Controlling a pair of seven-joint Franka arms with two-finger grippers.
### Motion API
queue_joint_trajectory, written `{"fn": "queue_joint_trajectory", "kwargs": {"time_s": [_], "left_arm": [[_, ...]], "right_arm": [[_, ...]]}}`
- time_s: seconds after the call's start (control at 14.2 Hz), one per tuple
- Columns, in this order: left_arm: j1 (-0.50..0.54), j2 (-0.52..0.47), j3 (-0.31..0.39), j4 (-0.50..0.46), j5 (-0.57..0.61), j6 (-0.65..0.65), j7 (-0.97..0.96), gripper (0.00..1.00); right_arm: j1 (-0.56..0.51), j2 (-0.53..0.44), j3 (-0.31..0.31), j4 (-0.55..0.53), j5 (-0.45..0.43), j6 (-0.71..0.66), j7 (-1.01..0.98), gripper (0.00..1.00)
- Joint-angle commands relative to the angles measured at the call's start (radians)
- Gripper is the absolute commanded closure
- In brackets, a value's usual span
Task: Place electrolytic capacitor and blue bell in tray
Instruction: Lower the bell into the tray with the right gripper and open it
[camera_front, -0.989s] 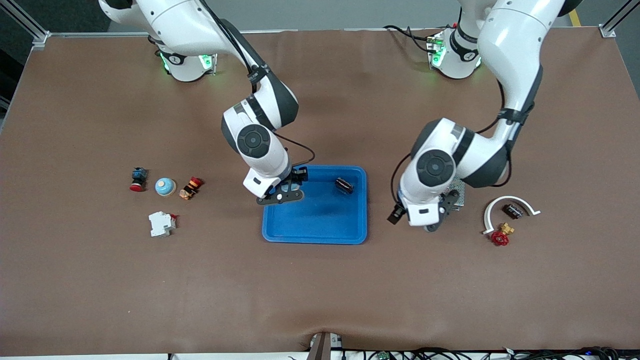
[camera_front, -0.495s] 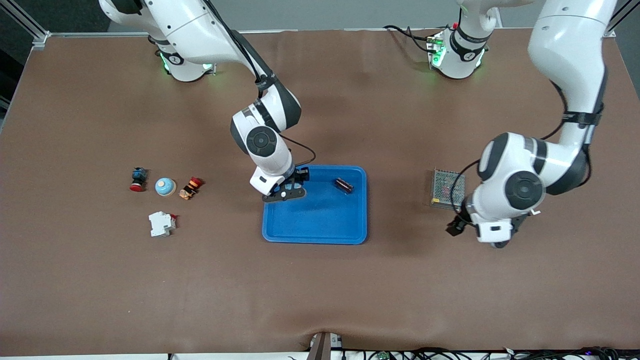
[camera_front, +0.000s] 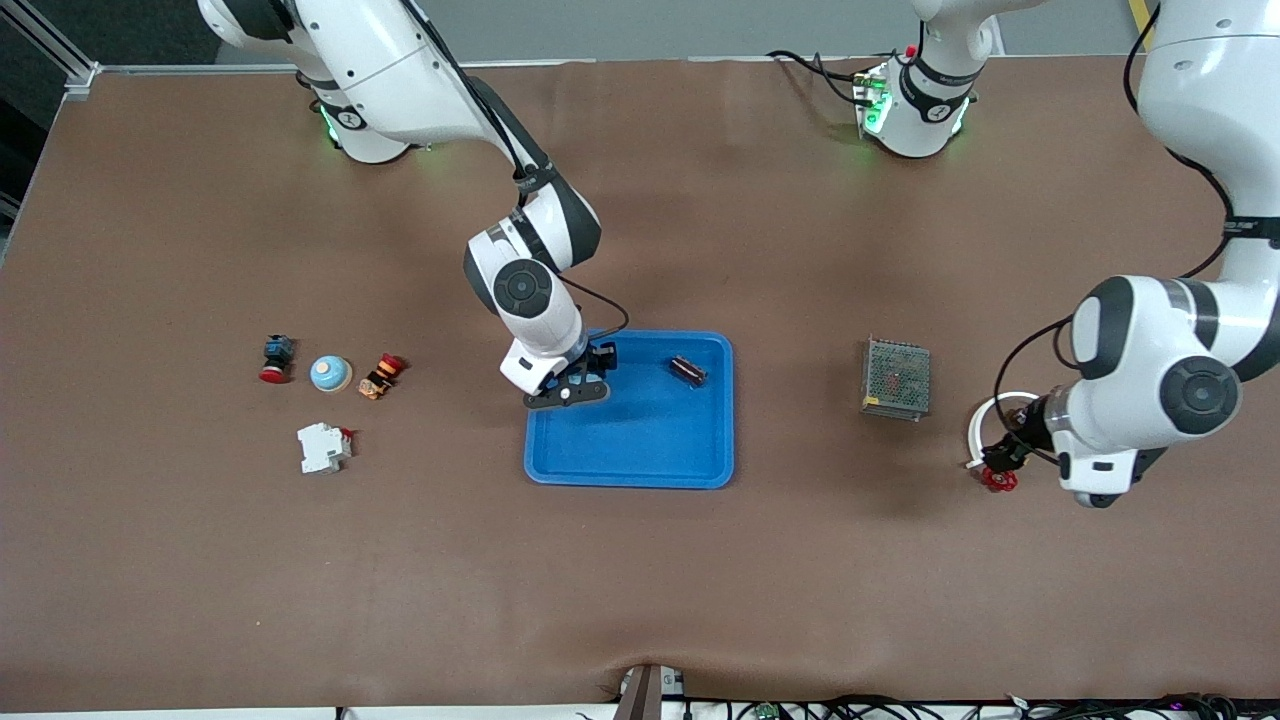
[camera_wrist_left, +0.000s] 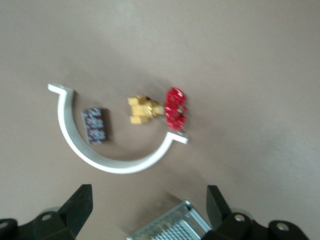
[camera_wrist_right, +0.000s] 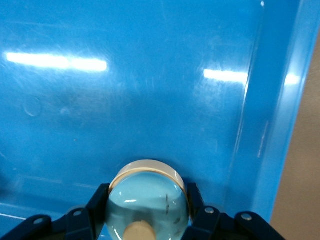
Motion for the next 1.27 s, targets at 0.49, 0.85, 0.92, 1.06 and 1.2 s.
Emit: {"fn": "queue_joint_trajectory", "kwargs": {"time_s": [0.49, 0.85, 0.92, 1.06, 1.2], "left_arm": [[0.114, 0.008, -0.012, -0.062, 0.11, 0.036, 0.2, 0.0], [0.169, 0.005, -0.015, -0.16, 0.11, 0.131, 0.246, 0.12], [0.171, 0.008, -0.015, -0.179, 0.11, 0.157, 0.246, 0.17], [0.177, 0.011, -0.015, -0.229, 0.108, 0.233, 0.246, 0.2], [0.186, 0.017, -0.015, -0.239, 0.11, 0.255, 0.246, 0.2]], "right_arm": [[0.029, -0.012, -0.008, -0.007, -0.01, 0.001, 0.013, 0.0], [0.03, -0.108, -0.009, 0.026, -0.009, -0.142, 0.014, 0.0], [0.024, -0.146, -0.009, 0.037, -0.009, -0.222, 0.01, 0.0], [-0.002, -0.225, -0.011, 0.039, -0.01, -0.349, 0.002, 0.0], [-0.029, -0.286, -0.012, 0.037, -0.038, -0.451, -0.053, 0.0]]}}
